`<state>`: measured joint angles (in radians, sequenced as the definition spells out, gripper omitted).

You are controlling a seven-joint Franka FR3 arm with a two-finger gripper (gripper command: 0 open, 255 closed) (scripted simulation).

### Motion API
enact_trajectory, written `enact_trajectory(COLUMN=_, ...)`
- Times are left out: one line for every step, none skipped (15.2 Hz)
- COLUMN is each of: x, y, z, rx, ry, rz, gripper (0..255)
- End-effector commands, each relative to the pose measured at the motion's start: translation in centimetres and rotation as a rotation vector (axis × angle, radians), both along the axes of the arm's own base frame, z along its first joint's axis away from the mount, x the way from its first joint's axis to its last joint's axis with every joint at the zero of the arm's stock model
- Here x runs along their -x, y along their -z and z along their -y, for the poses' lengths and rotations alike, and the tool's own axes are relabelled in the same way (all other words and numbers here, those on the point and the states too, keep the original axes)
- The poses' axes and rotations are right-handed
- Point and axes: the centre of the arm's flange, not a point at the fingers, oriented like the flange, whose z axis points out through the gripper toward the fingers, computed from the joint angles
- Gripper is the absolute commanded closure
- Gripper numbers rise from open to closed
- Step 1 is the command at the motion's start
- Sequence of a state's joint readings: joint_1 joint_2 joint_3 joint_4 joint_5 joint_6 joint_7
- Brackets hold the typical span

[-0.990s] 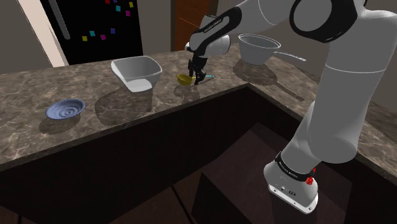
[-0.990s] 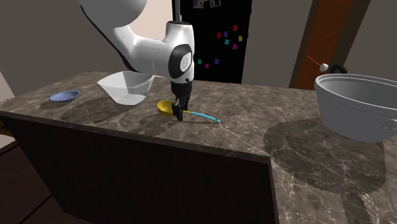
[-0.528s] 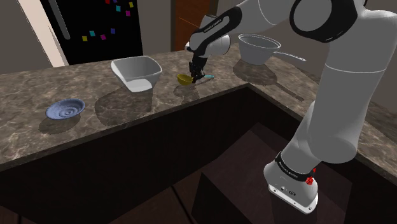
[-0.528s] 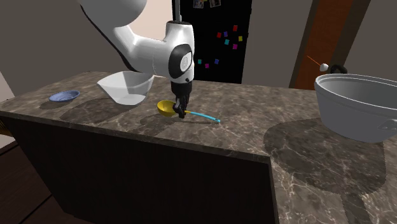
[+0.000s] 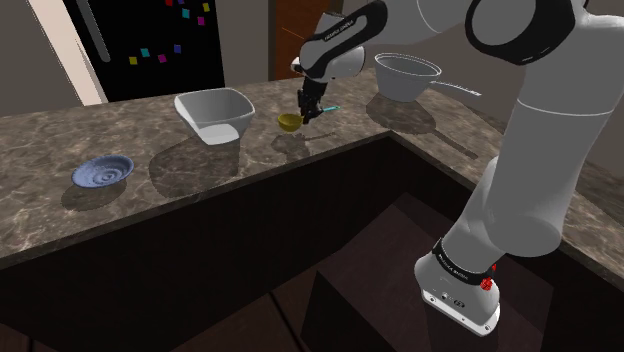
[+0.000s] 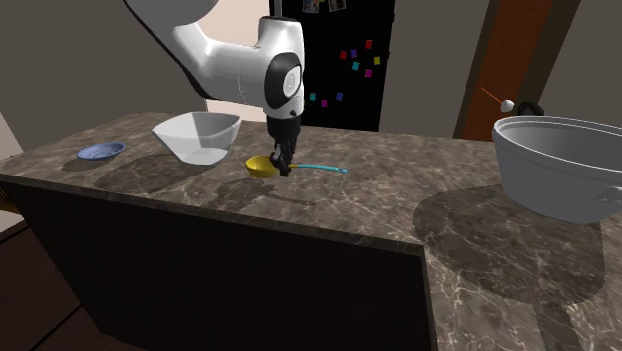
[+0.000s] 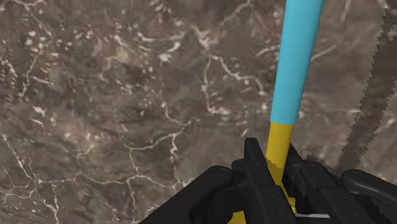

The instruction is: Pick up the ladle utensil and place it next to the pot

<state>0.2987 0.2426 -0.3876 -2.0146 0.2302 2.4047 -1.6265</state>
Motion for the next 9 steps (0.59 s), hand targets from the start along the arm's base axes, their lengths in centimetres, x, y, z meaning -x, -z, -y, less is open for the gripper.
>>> enact_trajectory(x=0.0, y=-1.0, z=0.0, rx=0.000, ry=0.000, rz=0.000, gripper=255)
enact_trajectory(x=0.0, y=-1.6, z=0.0, rx=0.000, ry=0.000, rz=0.000, gripper=255)
enact_trajectory(x=0.0, y=-2.1, z=0.0, rx=0.000, ry=0.000, rz=0.000, gripper=255)
enact_trajectory(x=0.0, y=-2.6, z=0.0, rx=0.000, ry=0.000, rz=0.000, gripper=255)
enact_trajectory(x=0.0, y=-3.2, z=0.0, rx=0.000, ry=0.000, rz=0.000, gripper=255)
enact_trajectory(x=0.0, y=-3.7, z=0.0, rx=0.000, ry=0.000, rz=0.000, gripper=255)
enact_trajectory(x=0.0, y=-4.2, z=0.0, rx=0.000, ry=0.000, rz=0.000, gripper=255)
enact_trajectory(x=0.0, y=-4.7, z=0.0, rx=0.000, ry=0.000, rz=0.000, gripper=255)
enact_trajectory(x=0.0, y=-5.3, z=0.0, rx=0.000, ry=0.000, rz=0.000, gripper=255)
